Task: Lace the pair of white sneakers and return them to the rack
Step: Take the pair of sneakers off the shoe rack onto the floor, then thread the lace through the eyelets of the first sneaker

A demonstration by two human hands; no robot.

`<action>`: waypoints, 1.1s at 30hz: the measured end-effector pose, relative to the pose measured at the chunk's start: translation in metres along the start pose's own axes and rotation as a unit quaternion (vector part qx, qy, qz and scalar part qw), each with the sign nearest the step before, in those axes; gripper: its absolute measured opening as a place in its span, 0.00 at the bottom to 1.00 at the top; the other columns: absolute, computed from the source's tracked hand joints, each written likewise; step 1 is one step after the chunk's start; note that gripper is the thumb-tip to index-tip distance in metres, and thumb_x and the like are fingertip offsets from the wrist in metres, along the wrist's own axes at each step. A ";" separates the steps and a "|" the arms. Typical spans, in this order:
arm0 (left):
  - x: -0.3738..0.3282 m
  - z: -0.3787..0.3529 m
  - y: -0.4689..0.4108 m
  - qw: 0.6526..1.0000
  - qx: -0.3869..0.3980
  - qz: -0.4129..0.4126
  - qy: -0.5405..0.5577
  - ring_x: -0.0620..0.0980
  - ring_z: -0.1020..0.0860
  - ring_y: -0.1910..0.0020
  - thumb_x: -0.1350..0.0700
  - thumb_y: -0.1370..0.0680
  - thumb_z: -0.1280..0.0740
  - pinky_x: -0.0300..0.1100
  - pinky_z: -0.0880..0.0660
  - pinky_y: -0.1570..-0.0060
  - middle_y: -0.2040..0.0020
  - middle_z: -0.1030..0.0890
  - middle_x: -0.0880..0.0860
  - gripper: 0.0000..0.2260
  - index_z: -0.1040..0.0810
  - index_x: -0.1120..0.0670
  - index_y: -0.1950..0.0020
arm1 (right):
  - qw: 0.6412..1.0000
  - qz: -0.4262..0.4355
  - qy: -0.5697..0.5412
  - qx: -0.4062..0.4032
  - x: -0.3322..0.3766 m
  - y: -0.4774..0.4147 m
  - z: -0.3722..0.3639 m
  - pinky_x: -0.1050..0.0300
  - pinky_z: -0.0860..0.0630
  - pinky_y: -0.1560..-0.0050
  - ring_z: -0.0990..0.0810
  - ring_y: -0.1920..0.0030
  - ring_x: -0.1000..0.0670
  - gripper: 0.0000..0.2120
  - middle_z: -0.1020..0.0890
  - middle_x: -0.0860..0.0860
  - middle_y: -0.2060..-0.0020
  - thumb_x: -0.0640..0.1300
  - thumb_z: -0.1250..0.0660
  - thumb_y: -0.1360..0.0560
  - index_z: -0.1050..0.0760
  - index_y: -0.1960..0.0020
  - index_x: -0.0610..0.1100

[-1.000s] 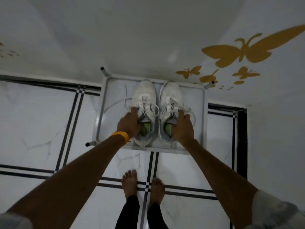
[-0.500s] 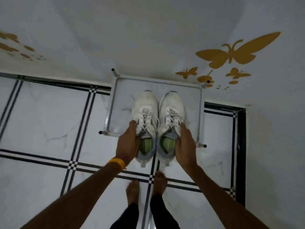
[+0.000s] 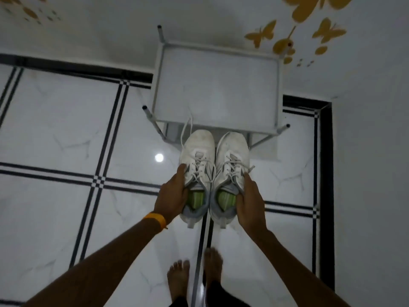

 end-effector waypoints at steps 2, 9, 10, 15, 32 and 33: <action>0.038 -0.034 0.004 1.000 0.010 0.006 -0.015 0.58 0.19 0.45 0.55 0.19 0.40 0.51 0.21 0.44 0.38 0.20 0.59 0.24 0.41 0.53 0.25 | 1.000 -0.003 -0.003 -0.001 -0.034 0.015 -0.034 0.74 0.38 0.40 0.30 0.41 0.56 0.26 0.24 0.39 0.38 0.40 0.43 0.23 0.38 0.26 0.34; 0.182 -0.174 -0.004 0.999 0.032 0.023 0.000 0.57 0.20 0.42 0.53 0.19 0.40 0.53 0.21 0.42 0.37 0.21 0.58 0.23 0.41 0.51 0.25 | 1.000 0.011 0.021 0.014 -0.172 0.019 -0.157 0.78 0.41 0.37 0.27 0.37 0.47 0.25 0.25 0.36 0.36 0.36 0.43 0.23 0.38 0.27 0.31; 0.196 -0.187 -0.007 1.000 0.023 0.019 0.001 0.58 0.20 0.42 0.54 0.19 0.39 0.53 0.22 0.41 0.37 0.21 0.59 0.23 0.40 0.52 0.25 | 1.000 0.018 0.024 0.010 -0.188 0.017 -0.169 0.79 0.42 0.36 0.28 0.35 0.47 0.25 0.26 0.36 0.34 0.36 0.42 0.23 0.38 0.27 0.31; 0.255 -0.249 -0.028 1.000 0.003 -0.026 0.012 0.58 0.21 0.42 0.58 0.20 0.39 0.51 0.23 0.40 0.36 0.22 0.59 0.23 0.39 0.56 0.26 | 1.000 0.011 0.027 0.011 -0.263 -0.002 -0.230 0.75 0.43 0.35 0.31 0.33 0.50 0.26 0.27 0.40 0.32 0.39 0.43 0.23 0.37 0.26 0.35; 0.258 -0.260 -0.055 0.972 -0.140 -0.186 -0.042 0.42 0.24 0.54 0.45 0.18 0.41 0.37 0.23 0.57 0.44 0.25 0.48 0.14 0.24 0.50 0.39 | 0.988 0.147 0.052 0.003 -0.208 -0.027 -0.253 0.58 0.24 0.46 0.19 0.51 0.52 0.14 0.18 0.48 0.44 0.39 0.34 0.23 0.22 0.38 0.43; 0.250 -0.262 -0.057 0.969 -0.118 -0.215 -0.039 0.43 0.24 0.53 0.48 0.18 0.41 0.37 0.25 0.55 0.45 0.24 0.48 0.12 0.23 0.51 0.41 | 0.991 0.114 0.036 0.054 -0.210 -0.031 -0.268 0.58 0.22 0.51 0.18 0.57 0.54 0.12 0.15 0.48 0.49 0.39 0.34 0.23 0.22 0.39 0.43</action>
Point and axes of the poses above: each hand's wrist, its own y-axis away from the middle knuckle, its own z-axis out of the back of the hand, x = y × z, the point moved 9 cm from there along -y, towards the middle knuckle
